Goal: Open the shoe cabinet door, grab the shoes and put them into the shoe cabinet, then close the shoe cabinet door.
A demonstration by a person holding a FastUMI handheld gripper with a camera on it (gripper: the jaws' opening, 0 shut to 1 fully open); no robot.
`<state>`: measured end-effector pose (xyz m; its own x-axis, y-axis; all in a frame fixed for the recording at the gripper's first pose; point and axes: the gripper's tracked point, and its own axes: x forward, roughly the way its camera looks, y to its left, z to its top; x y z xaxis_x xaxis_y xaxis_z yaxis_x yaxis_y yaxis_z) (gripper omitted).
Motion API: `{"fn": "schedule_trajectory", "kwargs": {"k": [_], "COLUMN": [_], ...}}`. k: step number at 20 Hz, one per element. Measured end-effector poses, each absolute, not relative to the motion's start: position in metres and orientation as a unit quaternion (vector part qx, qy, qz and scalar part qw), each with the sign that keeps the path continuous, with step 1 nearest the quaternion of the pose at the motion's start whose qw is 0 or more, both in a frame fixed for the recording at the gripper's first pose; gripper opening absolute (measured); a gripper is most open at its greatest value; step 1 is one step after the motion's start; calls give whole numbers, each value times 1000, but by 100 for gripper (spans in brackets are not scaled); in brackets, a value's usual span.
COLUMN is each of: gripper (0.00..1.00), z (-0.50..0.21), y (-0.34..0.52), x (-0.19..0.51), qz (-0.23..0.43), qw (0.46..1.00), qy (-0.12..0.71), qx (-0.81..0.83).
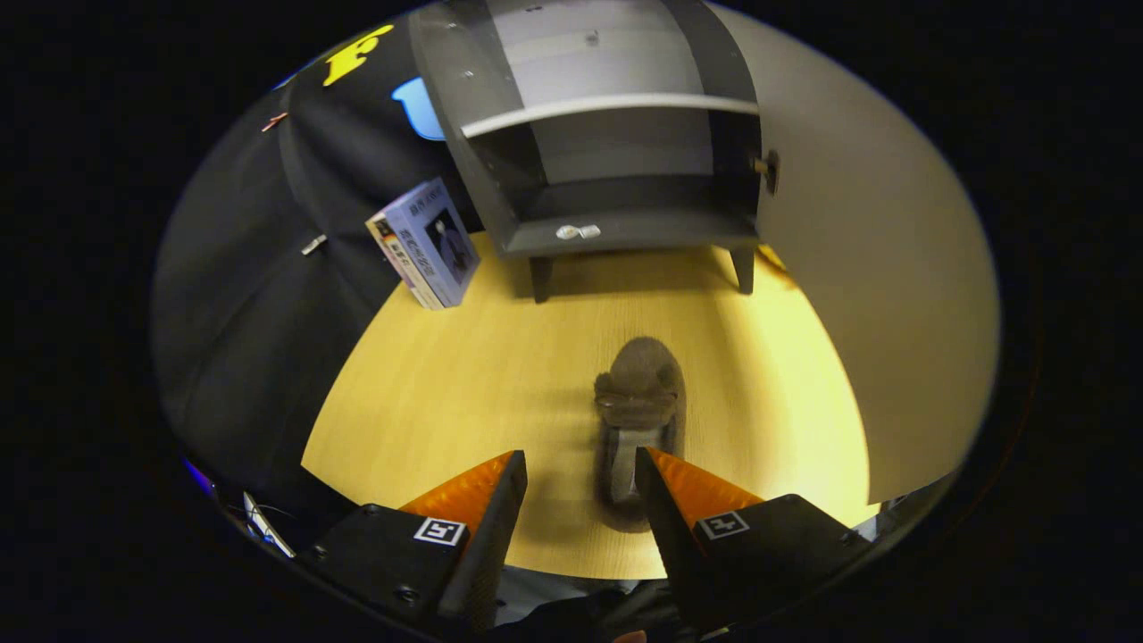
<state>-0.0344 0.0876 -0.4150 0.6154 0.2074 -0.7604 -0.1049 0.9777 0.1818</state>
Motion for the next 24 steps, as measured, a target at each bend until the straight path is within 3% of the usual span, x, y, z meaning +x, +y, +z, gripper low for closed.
{"fn": "schedule_trajectory", "kwargs": {"k": [8, 12, 16, 18, 20, 24], "gripper": [79, 70, 41, 27, 6, 6], "z": [-503, -512, -514, -516, -514, -495], "y": [100, 96, 84, 90, 91, 77], "x": [19, 49, 65, 65, 66, 63], "qz": [47, 19, -3, 16, 24, 13], "qw": [900, 921, 935, 931, 929, 932], "qy": [429, 387, 353, 362, 368, 359], "qx": [58, 50, 24, 33, 39, 47]}}
